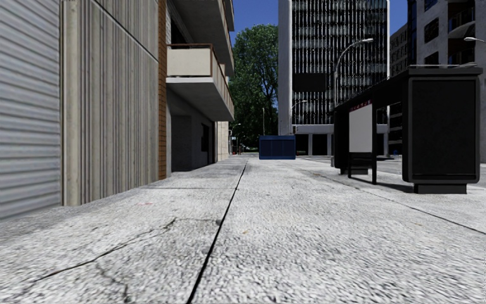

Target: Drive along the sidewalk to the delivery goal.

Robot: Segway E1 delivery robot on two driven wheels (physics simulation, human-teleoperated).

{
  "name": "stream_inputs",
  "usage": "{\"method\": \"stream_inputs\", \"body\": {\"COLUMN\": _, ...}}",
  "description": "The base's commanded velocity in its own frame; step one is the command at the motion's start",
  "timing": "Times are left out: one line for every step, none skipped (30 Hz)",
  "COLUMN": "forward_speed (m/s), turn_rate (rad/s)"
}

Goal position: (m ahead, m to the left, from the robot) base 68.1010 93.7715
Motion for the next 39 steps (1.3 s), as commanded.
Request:
{"method": "stream_inputs", "body": {"forward_speed": 2.0, "turn_rate": 0.0}}
{"method": "stream_inputs", "body": {"forward_speed": 2.0, "turn_rate": 0.0}}
{"method": "stream_inputs", "body": {"forward_speed": 2.0, "turn_rate": 0.0}}
{"method": "stream_inputs", "body": {"forward_speed": 2.0, "turn_rate": 0.0}}
{"method": "stream_inputs", "body": {"forward_speed": 2.0, "turn_rate": 0.0}}
{"method": "stream_inputs", "body": {"forward_speed": 2.0, "turn_rate": 0.0}}
{"method": "stream_inputs", "body": {"forward_speed": 2.0, "turn_rate": 0.0}}
{"method": "stream_inputs", "body": {"forward_speed": 2.0, "turn_rate": 0.0}}
{"method": "stream_inputs", "body": {"forward_speed": 2.0, "turn_rate": 0.0}}
{"method": "stream_inputs", "body": {"forward_speed": 2.0, "turn_rate": 0.0}}
{"method": "stream_inputs", "body": {"forward_speed": 2.0, "turn_rate": 0.0}}
{"method": "stream_inputs", "body": {"forward_speed": 2.0, "turn_rate": 0.0}}
{"method": "stream_inputs", "body": {"forward_speed": 2.0, "turn_rate": 0.0}}
{"method": "stream_inputs", "body": {"forward_speed": 2.0, "turn_rate": 0.0}}
{"method": "stream_inputs", "body": {"forward_speed": 2.0, "turn_rate": 0.0}}
{"method": "stream_inputs", "body": {"forward_speed": 2.0, "turn_rate": 0.0}}
{"method": "stream_inputs", "body": {"forward_speed": 2.0, "turn_rate": 0.0}}
{"method": "stream_inputs", "body": {"forward_speed": 2.0, "turn_rate": 0.0}}
{"method": "stream_inputs", "body": {"forward_speed": 2.0, "turn_rate": 0.0}}
{"method": "stream_inputs", "body": {"forward_speed": 2.0, "turn_rate": 0.0}}
{"method": "stream_inputs", "body": {"forward_speed": 2.0, "turn_rate": 0.0}}
{"method": "stream_inputs", "body": {"forward_speed": 2.0, "turn_rate": 0.0}}
{"method": "stream_inputs", "body": {"forward_speed": 2.0, "turn_rate": 0.0}}
{"method": "stream_inputs", "body": {"forward_speed": 2.0, "turn_rate": 0.0}}
{"method": "stream_inputs", "body": {"forward_speed": 2.0, "turn_rate": 0.0}}
{"method": "stream_inputs", "body": {"forward_speed": 2.0, "turn_rate": 0.0}}
{"method": "stream_inputs", "body": {"forward_speed": 2.0, "turn_rate": 0.0}}
{"method": "stream_inputs", "body": {"forward_speed": 2.0, "turn_rate": 0.0}}
{"method": "stream_inputs", "body": {"forward_speed": 2.0, "turn_rate": 0.0}}
{"method": "stream_inputs", "body": {"forward_speed": 2.0, "turn_rate": 0.0}}
{"method": "stream_inputs", "body": {"forward_speed": 2.0, "turn_rate": 0.0}}
{"method": "stream_inputs", "body": {"forward_speed": 2.0, "turn_rate": 0.0}}
{"method": "stream_inputs", "body": {"forward_speed": 2.0, "turn_rate": 0.0}}
{"method": "stream_inputs", "body": {"forward_speed": 2.0, "turn_rate": 0.0}}
{"method": "stream_inputs", "body": {"forward_speed": 2.0, "turn_rate": 0.0}}
{"method": "stream_inputs", "body": {"forward_speed": 2.0, "turn_rate": 0.0}}
{"method": "stream_inputs", "body": {"forward_speed": 2.0, "turn_rate": 0.0}}
{"method": "stream_inputs", "body": {"forward_speed": 2.0, "turn_rate": 0.0}}
{"method": "stream_inputs", "body": {"forward_speed": 2.0, "turn_rate": 0.0}}
